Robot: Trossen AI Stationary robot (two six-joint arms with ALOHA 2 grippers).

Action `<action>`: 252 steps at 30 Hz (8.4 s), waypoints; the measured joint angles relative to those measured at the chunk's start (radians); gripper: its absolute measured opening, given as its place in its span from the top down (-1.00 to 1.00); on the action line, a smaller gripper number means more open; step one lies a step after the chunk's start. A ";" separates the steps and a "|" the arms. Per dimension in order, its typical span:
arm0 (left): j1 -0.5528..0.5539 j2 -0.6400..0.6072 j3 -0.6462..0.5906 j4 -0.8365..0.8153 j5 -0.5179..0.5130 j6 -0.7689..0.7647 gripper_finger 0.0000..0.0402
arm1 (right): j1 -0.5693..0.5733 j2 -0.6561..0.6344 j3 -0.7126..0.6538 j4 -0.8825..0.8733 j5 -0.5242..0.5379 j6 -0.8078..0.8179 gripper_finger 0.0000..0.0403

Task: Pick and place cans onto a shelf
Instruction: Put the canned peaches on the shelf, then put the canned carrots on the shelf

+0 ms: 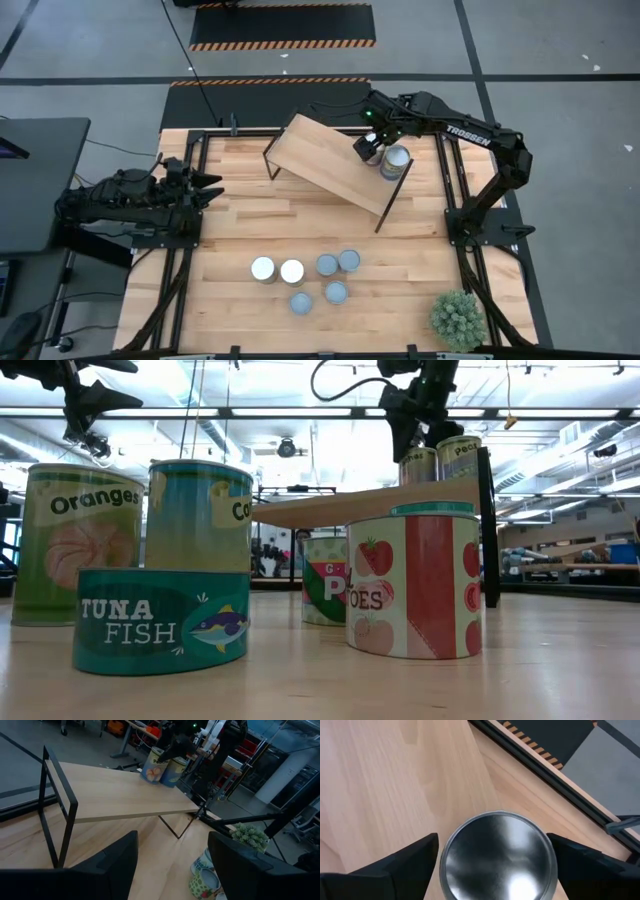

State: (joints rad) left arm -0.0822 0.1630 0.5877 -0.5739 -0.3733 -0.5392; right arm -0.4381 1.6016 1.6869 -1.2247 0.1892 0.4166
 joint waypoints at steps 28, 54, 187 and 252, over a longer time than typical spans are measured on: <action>0.000 0.000 0.000 0.000 0.107 0.000 -0.23 | 0.064 -0.001 0.204 -0.047 0.087 -0.027 -0.84; 0.000 0.001 0.000 -0.057 0.300 -0.031 -0.23 | 0.484 0.121 0.259 0.250 0.154 0.006 -0.77; 0.000 0.001 0.000 -0.077 0.294 -0.052 -0.23 | 0.554 0.668 0.259 0.427 -0.158 -0.658 -0.79; 0.000 0.001 0.000 -0.078 0.301 -0.051 -0.23 | 0.573 0.674 0.456 0.064 0.025 0.418 -0.18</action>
State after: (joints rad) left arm -0.0825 0.1642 0.5880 -0.6518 -0.0722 -0.5907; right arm 0.1348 2.2753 2.1426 -1.1602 0.2146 0.8345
